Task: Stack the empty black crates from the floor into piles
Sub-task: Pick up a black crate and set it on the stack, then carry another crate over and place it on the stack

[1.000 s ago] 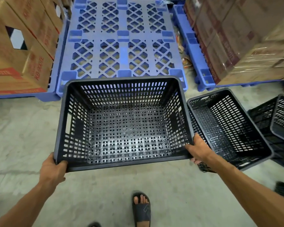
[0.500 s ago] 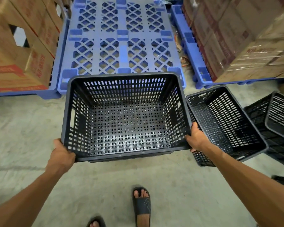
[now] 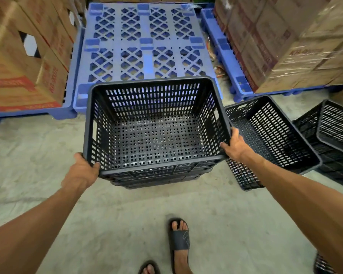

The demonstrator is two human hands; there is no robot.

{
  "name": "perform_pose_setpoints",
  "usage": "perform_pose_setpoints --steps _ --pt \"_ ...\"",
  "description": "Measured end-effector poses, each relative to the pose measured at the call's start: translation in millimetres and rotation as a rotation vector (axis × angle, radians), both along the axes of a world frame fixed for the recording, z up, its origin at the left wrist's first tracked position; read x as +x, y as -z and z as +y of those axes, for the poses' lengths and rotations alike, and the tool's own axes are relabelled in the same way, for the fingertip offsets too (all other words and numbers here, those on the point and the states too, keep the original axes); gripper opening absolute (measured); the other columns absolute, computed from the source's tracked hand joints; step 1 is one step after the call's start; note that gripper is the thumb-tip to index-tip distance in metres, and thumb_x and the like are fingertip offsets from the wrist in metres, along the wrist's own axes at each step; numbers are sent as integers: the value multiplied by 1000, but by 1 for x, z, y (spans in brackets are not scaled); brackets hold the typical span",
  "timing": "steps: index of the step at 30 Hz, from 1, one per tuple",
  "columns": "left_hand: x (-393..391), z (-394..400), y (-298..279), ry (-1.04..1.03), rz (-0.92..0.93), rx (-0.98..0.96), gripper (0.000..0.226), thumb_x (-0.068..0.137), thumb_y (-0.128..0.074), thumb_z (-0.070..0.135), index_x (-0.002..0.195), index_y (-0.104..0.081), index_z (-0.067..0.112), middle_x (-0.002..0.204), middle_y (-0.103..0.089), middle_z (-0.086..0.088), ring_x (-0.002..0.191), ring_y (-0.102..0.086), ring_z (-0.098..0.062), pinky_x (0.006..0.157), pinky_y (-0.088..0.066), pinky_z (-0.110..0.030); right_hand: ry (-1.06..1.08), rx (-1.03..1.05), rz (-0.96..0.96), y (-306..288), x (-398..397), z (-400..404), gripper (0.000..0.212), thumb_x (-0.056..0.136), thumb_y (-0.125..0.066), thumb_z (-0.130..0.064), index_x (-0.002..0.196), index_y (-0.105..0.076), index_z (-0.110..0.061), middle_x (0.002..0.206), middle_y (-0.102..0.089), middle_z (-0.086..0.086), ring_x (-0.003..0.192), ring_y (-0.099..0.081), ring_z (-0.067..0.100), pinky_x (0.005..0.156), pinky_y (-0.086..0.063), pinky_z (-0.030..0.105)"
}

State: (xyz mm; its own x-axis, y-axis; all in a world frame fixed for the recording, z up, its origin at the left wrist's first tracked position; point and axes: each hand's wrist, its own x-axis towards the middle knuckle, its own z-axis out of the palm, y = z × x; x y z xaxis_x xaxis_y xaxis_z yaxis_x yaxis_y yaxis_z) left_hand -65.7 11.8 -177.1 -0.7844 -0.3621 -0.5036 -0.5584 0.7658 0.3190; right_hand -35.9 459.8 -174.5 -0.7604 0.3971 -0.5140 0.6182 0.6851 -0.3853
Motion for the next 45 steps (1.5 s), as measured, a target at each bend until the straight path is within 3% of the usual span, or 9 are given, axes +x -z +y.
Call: perform_pose_setpoints --steps 6,13,23,26,28,34,38,41,45 --pt "30 31 -18 45 194 75 80 89 -58 40 151 -14 19 151 -25 -22 132 -36 -46 107 -34 -55 -48 53 129 -2 31 -10 88 92 -57 -44 156 -4 -15 153 -25 20 136 -32 41 115 -28 50" --pt "47 116 -56 284 257 88 70 88 -57 46 148 -31 22 161 -11 -18 149 -5 -34 119 -12 -54 -137 -166 284 -46 71 1 78 95 -57 -32 156 -13 -10 159 -26 13 144 -29 25 118 -21 34" --pt "98 338 -64 656 40 782 22 89 -64 12 103 -63 29 86 -67 3 79 -62 -5 75 -45 -15 421 -455 220 -35 145 149 69 95 -60 -22 153 -23 -13 125 -60 24 102 -60 31 89 -49 48" --pt "101 407 -24 582 -56 790 16 89 -64 15 101 -65 26 90 -71 -10 87 -66 -19 79 -43 -24 596 -497 176 4 163 212 62 94 -61 -25 148 -32 -17 106 -66 9 83 -62 20 63 -49 29" --pt "102 446 12 456 -148 778 17 91 -62 19 108 -62 22 104 -68 -20 101 -64 -31 79 -41 -28 687 -532 112 37 174 251 59 93 -62 -28 144 -34 -19 102 -62 8 81 -59 23 70 -45 30" --pt "100 542 121 271 -275 658 46 90 -62 32 132 -48 21 99 -61 -2 94 -57 -19 79 -43 -31 897 -647 -8 132 190 346 81 88 -66 -37 151 -16 -30 136 -49 12 110 -54 35 85 -53 49" --pt "78 594 182 88 -384 651 74 87 -61 47 148 -22 34 120 -55 1 101 -58 -21 81 -50 -36 1071 -813 23 189 177 383 97 83 -71 -44 152 -2 -38 155 -32 12 122 -51 41 75 -57 50" --pt "61 632 224 -26 -414 708 69 87 -62 43 142 -22 33 128 -54 1 103 -62 -26 71 -56 -39 1069 -930 14 231 164 396 74 82 -72 -44 139 -26 -35 144 -45 12 116 -55 43 76 -57 50" --pt "58 664 254 -250 -210 728 41 89 -55 0 111 -32 27 109 -60 -2 89 -62 -20 57 -57 -34 1136 -989 45 260 151 390 19 93 -59 -22 103 -44 -28 113 -59 13 101 -62 40 84 -55 56"
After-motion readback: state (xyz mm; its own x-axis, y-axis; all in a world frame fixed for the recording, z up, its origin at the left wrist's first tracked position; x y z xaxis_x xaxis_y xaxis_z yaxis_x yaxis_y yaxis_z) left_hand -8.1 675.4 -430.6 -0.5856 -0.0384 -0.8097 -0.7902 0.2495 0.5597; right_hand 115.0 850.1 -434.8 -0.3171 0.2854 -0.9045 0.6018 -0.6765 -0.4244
